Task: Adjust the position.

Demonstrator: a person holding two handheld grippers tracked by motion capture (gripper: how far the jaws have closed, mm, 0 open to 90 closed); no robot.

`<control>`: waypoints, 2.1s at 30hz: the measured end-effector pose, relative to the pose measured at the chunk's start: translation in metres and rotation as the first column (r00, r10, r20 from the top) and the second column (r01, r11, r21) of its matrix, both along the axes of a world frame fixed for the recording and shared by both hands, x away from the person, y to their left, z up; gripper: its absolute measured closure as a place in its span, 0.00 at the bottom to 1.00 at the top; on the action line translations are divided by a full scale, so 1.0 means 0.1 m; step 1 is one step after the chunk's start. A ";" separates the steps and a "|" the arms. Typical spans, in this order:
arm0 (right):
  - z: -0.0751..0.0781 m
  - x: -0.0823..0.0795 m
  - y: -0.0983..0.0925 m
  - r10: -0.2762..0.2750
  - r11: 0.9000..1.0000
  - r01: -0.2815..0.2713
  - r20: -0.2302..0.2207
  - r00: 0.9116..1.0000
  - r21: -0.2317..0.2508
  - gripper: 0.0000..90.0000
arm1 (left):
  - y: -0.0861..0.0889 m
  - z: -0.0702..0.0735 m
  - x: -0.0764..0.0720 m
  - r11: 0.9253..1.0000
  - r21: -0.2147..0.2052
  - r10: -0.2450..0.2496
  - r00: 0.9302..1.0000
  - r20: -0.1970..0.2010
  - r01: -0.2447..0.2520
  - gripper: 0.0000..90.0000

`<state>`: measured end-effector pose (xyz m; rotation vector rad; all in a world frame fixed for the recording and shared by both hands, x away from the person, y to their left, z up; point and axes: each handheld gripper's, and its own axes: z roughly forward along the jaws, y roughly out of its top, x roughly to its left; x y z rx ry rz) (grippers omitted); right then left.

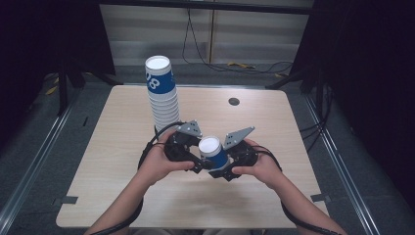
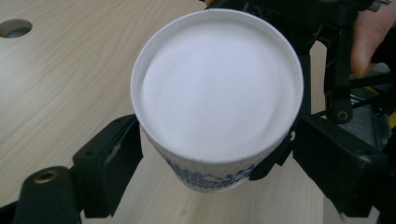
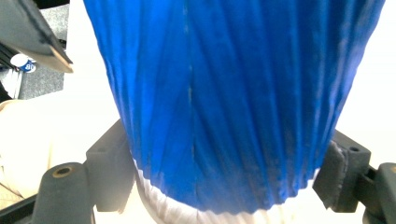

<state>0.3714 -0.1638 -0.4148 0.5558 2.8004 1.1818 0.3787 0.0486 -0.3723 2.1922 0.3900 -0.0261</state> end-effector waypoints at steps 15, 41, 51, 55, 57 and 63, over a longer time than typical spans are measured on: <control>-0.03 0.00 0.01 0.008 1.000 -0.008 -0.004 1.000 -0.004 0.22 | -0.05 -0.01 0.00 1.000 0.004 -0.029 1.000 0.002 0.029 0.22; -0.01 0.00 0.05 0.021 1.000 -0.021 0.003 1.000 -0.019 0.23 | 0.01 0.01 0.00 1.000 0.011 -0.026 1.000 0.004 0.026 0.23; -0.01 -0.01 0.05 0.026 0.999 -0.026 0.005 1.000 -0.032 0.23 | -0.01 0.00 0.02 1.000 0.011 -0.023 1.000 -0.019 0.023 0.19; -0.02 0.00 0.06 0.028 0.999 -0.028 -0.001 1.000 -0.031 0.23 | -0.02 -0.02 0.03 1.000 0.002 -0.018 0.999 -0.028 0.018 0.19; -0.03 0.00 0.07 0.036 0.999 -0.035 0.004 0.999 -0.042 0.23 | -0.01 -0.01 0.04 1.000 0.015 -0.018 0.999 -0.028 0.018 0.19; -0.03 0.01 0.11 0.044 0.998 -0.043 0.003 0.999 -0.045 0.23 | -0.02 0.00 0.04 0.999 0.018 -0.030 0.999 -0.025 0.030 0.19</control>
